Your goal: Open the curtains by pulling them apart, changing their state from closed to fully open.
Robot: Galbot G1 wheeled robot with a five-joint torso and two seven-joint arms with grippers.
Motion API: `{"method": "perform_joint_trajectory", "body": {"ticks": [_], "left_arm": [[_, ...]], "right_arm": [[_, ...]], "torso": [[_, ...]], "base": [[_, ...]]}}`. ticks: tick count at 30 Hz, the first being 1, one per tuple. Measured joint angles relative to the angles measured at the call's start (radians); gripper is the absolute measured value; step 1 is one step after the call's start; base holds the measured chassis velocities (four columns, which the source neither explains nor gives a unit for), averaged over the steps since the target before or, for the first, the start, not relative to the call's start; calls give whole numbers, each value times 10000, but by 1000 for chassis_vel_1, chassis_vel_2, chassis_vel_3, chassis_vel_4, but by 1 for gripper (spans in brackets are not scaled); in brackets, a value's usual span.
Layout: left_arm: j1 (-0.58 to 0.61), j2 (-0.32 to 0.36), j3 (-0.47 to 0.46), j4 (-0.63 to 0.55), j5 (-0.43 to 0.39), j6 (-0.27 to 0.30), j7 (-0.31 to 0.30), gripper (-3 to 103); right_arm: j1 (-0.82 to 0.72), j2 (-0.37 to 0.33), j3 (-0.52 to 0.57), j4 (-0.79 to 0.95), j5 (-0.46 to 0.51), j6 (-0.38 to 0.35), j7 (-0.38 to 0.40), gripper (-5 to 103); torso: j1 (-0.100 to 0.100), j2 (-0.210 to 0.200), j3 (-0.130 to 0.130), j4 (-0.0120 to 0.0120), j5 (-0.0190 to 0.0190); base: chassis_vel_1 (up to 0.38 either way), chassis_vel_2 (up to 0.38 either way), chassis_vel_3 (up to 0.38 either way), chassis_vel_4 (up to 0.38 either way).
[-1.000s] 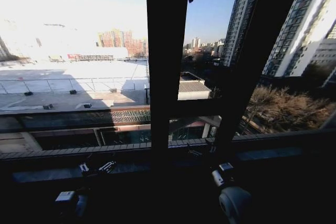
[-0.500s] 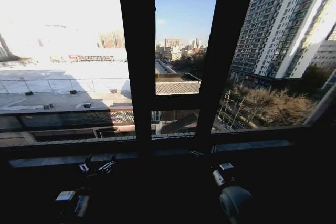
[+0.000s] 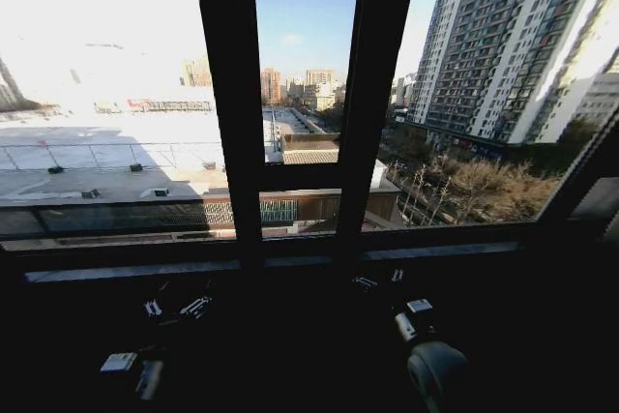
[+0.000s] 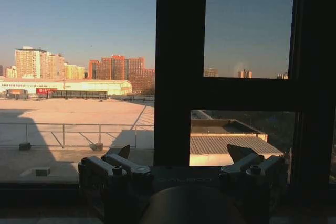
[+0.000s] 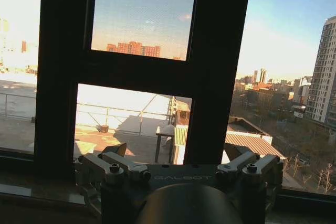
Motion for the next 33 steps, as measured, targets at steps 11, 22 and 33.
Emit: {"method": "perform_joint_trajectory", "body": {"ticks": [11,22,33], "left_arm": [[53,68,-60,-86,-11,-60,8,100],[62,120,-67,-86,-34,-99,16,100],[15,197,-174,-59,-68,-278,18,100]], "right_arm": [[-48,87,15,86,-14,5,21,100],[-113,120,15,102,-38,6,22,100],[-165,145,19,90,-81,332,8,100]], "torso": [[-1,0,-1,2,2],[1,-1,0,2,-1],[0,-1,0,0,4]], "base": [[-1,-376,6,377],[-157,-414,169,414],[-242,-462,237,465]]}}
